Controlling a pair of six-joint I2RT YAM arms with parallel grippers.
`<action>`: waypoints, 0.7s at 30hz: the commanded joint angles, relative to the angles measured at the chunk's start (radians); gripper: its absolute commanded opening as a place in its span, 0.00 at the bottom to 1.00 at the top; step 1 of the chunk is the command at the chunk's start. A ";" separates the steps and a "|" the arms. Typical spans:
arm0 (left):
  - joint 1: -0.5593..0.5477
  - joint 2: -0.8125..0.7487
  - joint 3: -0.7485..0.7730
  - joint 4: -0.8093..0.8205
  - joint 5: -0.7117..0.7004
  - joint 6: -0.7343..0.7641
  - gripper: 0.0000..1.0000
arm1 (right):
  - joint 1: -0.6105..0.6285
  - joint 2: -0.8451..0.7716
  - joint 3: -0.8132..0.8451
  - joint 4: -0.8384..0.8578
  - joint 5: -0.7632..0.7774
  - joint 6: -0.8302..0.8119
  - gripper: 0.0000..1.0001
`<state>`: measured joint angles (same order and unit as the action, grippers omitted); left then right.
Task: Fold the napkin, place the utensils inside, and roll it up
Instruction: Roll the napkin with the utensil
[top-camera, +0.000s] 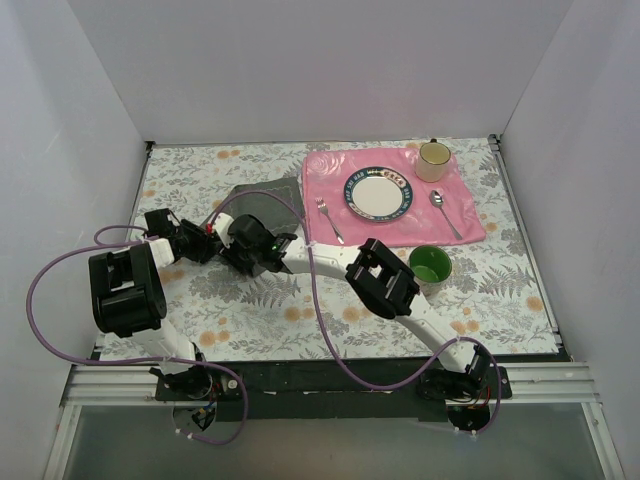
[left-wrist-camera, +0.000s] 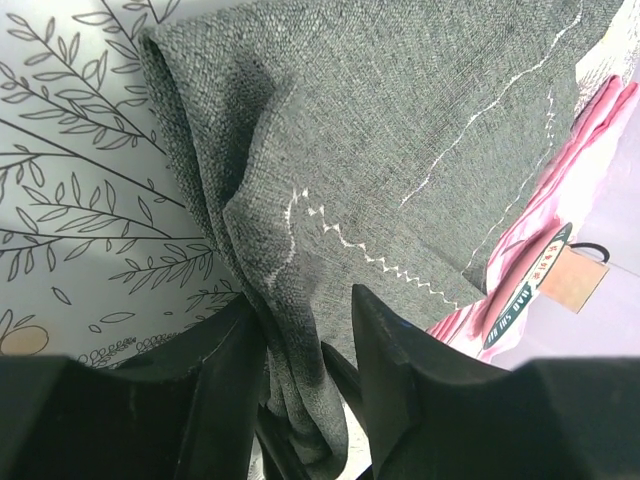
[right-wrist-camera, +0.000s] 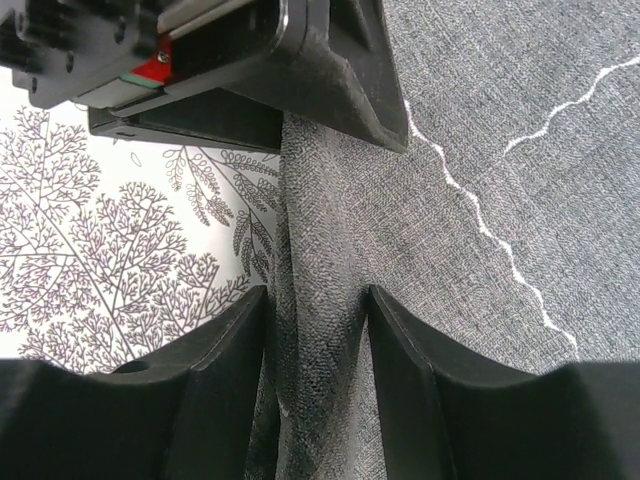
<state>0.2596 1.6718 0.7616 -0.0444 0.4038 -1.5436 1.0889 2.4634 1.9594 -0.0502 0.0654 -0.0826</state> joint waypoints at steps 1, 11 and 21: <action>-0.005 0.002 -0.030 -0.141 -0.080 0.039 0.40 | 0.017 0.042 0.021 -0.094 0.069 -0.009 0.50; -0.005 -0.134 -0.011 -0.230 -0.183 0.037 0.57 | 0.002 0.009 -0.008 -0.066 -0.004 0.075 0.14; -0.005 -0.307 -0.090 -0.273 -0.309 -0.036 0.59 | -0.102 -0.017 -0.059 -0.017 -0.288 0.343 0.01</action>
<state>0.2558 1.4281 0.7097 -0.2878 0.1638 -1.5452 1.0256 2.4580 1.9453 -0.0330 -0.0624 0.1253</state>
